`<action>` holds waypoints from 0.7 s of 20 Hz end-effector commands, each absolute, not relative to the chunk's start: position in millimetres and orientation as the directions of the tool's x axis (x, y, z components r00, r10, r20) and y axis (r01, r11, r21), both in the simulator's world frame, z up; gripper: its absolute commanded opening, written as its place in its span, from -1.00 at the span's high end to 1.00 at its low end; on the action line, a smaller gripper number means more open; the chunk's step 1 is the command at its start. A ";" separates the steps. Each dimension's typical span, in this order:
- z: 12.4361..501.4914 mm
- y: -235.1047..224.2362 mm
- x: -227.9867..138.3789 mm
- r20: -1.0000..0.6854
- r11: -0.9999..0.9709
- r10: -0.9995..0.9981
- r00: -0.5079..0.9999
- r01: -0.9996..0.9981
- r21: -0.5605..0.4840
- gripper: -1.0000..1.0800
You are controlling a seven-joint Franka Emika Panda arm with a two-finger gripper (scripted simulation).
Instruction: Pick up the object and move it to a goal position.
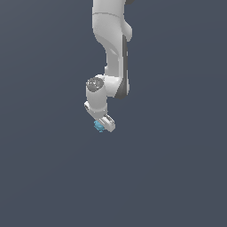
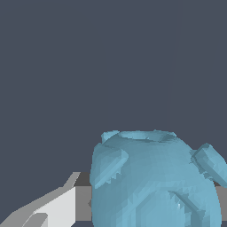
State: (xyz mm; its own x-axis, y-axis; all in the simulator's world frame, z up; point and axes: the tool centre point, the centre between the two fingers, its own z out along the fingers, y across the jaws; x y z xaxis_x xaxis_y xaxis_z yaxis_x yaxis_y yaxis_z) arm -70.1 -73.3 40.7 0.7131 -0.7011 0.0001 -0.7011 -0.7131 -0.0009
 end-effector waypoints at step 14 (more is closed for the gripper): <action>99.4 -44.4 -33.0 0.002 -0.713 -0.702 0.713 -0.702 0.001 1.00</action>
